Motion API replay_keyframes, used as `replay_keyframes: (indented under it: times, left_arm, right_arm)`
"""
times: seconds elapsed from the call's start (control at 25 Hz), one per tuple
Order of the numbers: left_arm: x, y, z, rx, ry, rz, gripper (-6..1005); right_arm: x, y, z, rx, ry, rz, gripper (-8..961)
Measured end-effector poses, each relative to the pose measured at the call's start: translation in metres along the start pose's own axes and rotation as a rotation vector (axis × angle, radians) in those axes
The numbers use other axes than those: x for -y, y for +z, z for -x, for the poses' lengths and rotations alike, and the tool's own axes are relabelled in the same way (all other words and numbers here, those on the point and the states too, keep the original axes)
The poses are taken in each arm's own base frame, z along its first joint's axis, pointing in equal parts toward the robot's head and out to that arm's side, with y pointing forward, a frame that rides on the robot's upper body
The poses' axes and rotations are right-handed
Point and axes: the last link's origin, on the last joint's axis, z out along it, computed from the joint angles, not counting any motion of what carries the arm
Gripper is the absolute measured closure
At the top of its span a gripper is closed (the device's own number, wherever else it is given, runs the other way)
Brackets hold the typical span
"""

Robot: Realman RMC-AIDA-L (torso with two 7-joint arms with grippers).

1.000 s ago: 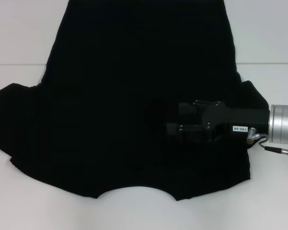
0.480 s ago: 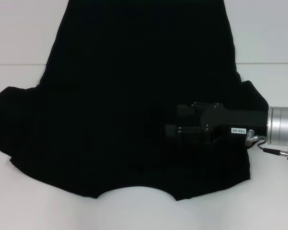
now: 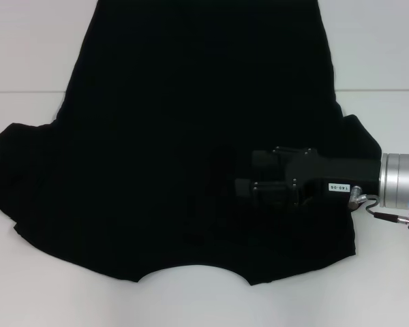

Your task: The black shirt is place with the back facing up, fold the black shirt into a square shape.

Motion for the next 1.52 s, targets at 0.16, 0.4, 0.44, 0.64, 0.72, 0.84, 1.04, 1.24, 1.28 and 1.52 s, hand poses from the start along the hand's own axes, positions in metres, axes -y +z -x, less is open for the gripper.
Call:
replay_keyframes:
  times: [0.16, 0.4, 0.44, 0.64, 0.72, 0.84, 1.04, 1.24, 1.28, 1.52]
  left_arm:
    - [-0.007, 0.001, -0.011, -0.014, 0.016, 0.011, 1000]
    - [-0.024, 0.006, -0.019, -0.012, 0.059, 0.047, 1000]
    - [-0.028, 0.007, -0.019, -0.009, 0.066, 0.057, 1000]
    - [-0.051, 0.011, -0.021, 0.011, 0.111, 0.133, 1000]
    - [-0.06, 0.012, -0.023, 0.017, 0.132, 0.164, 1000]
    - [-0.073, 0.014, -0.025, 0.021, 0.164, 0.195, 1001]
    - [-0.09, 0.015, -0.022, 0.026, 0.221, 0.246, 1001]
    - [-0.099, 0.015, -0.015, 0.021, 0.247, 0.3, 1001]
    - [-0.099, 0.016, -0.013, 0.023, 0.25, 0.302, 1001]
    - [-0.102, 0.019, -0.005, 0.041, 0.259, 0.315, 995]
  right_arm:
    - [0.0, 0.0, -0.001, 0.0, 0.001, -0.001, 69]
    - [0.0, 0.0, -0.001, 0.0, 0.005, 0.001, 69]
    - [-0.001, 0.0, -0.002, -0.001, 0.007, 0.001, 69]
    - [-0.001, 0.0, -0.003, -0.001, 0.012, 0.001, 69]
    - [-0.001, 0.0, -0.003, -0.001, 0.012, 0.001, 69]
    - [-0.001, 0.0, -0.004, -0.001, 0.012, 0.0, 69]
    - [-0.001, -0.002, -0.007, -0.002, 0.02, -0.003, 68]
    - [-0.002, -0.003, -0.009, -0.004, 0.025, -0.005, 68]
    - [-0.002, -0.003, -0.009, -0.004, 0.025, -0.004, 68]
    - [-0.002, -0.003, -0.011, -0.006, 0.028, -0.004, 68]
